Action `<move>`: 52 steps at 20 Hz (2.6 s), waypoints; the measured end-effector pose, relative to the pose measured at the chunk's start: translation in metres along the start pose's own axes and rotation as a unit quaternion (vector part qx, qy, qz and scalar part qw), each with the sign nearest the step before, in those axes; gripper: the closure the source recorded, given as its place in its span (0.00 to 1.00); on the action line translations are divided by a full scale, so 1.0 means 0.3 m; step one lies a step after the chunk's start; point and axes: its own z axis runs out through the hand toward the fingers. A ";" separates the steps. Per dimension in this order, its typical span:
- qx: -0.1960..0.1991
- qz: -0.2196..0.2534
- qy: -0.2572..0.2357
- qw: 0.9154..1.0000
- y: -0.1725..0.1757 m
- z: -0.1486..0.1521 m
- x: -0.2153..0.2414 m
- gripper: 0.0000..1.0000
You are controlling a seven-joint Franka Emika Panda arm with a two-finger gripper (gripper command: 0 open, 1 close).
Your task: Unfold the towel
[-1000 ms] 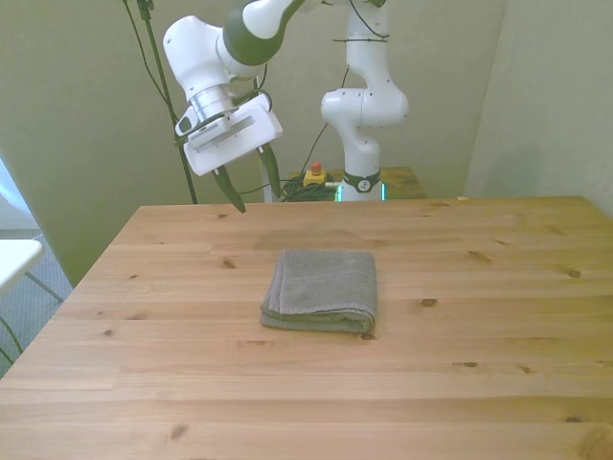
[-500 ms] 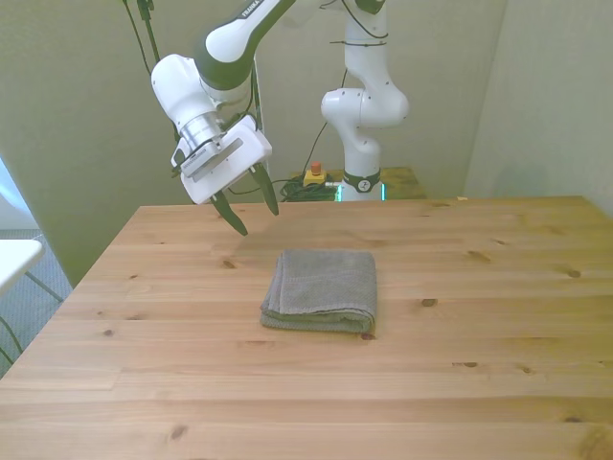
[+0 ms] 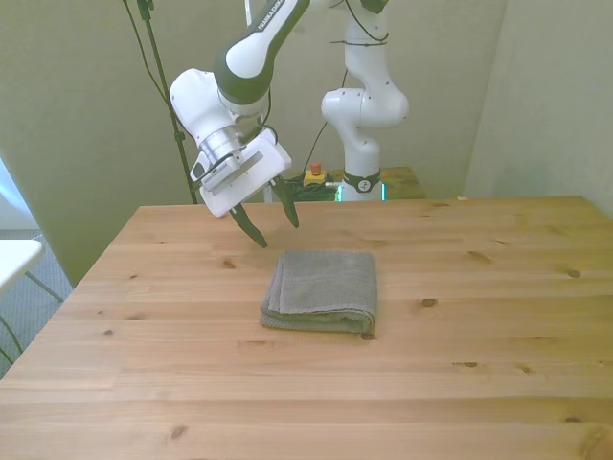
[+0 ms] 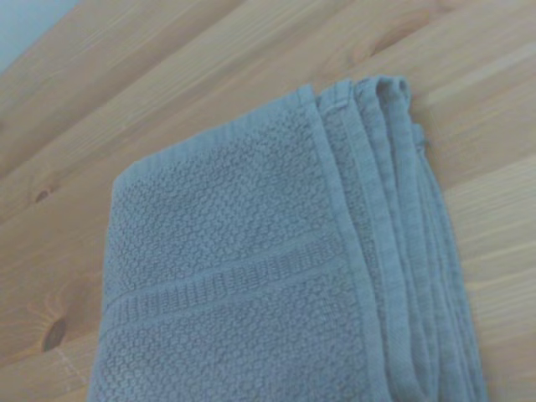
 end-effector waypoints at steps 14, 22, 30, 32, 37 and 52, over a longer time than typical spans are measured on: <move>-0.009 -0.010 -0.018 1.000 0.011 0.074 -0.008 0.00; 0.002 -0.017 -0.016 1.000 0.003 0.089 0.014 1.00; -0.001 -0.022 -0.019 1.000 -0.033 0.137 0.060 1.00; -0.002 -0.024 -0.019 1.000 -0.040 0.144 0.067 1.00; -0.004 -0.027 -0.023 0.999 -0.050 0.161 0.063 1.00; -0.002 -0.029 -0.021 0.999 -0.059 0.152 0.063 1.00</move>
